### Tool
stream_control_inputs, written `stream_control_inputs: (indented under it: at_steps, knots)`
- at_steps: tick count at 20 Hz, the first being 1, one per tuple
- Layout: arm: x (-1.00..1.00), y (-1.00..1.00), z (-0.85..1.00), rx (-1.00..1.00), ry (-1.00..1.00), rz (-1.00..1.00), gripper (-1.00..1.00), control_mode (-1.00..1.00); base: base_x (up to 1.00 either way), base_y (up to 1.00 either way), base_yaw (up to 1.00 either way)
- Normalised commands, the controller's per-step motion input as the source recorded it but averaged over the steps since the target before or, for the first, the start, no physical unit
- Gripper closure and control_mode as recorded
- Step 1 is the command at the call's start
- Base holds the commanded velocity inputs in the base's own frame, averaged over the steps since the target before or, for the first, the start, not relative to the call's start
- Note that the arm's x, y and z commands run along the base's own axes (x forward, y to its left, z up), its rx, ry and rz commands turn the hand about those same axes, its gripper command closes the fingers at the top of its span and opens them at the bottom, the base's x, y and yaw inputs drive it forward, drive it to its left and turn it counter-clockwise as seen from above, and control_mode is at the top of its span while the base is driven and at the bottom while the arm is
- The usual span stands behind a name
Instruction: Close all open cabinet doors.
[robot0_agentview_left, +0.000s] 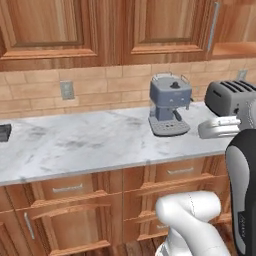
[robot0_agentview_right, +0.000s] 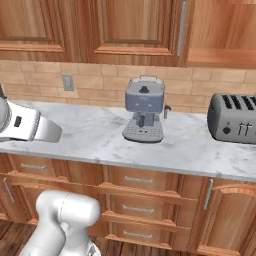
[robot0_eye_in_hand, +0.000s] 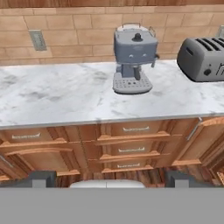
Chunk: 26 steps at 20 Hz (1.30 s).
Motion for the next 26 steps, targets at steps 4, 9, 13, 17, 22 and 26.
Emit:
stream_control_inputs:
  at_steps: [4, 9, 13, 17, 22, 26]
  knots:
    - [0.00, 0.00, 0.00, 0.00, 0.00, 0.00, -1.00, 1.00, 0.00, -1.00, -0.01]
    - [0.00, 0.00, 0.00, 0.00, 0.00, 0.00, -1.00, 1.00, 0.01, -0.98, -0.09]
    - [0.00, 0.00, 0.00, 0.00, 0.00, 0.00, -1.00, 1.00, 0.10, -0.87, -0.06]
    - [0.00, 0.00, 0.00, 0.00, 0.00, 0.00, -1.00, 1.00, 0.21, -0.44, 0.00]
    - [0.00, 0.00, 0.00, 0.00, 0.00, 0.00, -1.00, 1.00, 0.42, -0.05, 0.00]
    - [0.00, 0.00, 0.00, 0.00, 0.00, 0.00, -1.00, 1.00, 0.57, 0.00, 0.05]
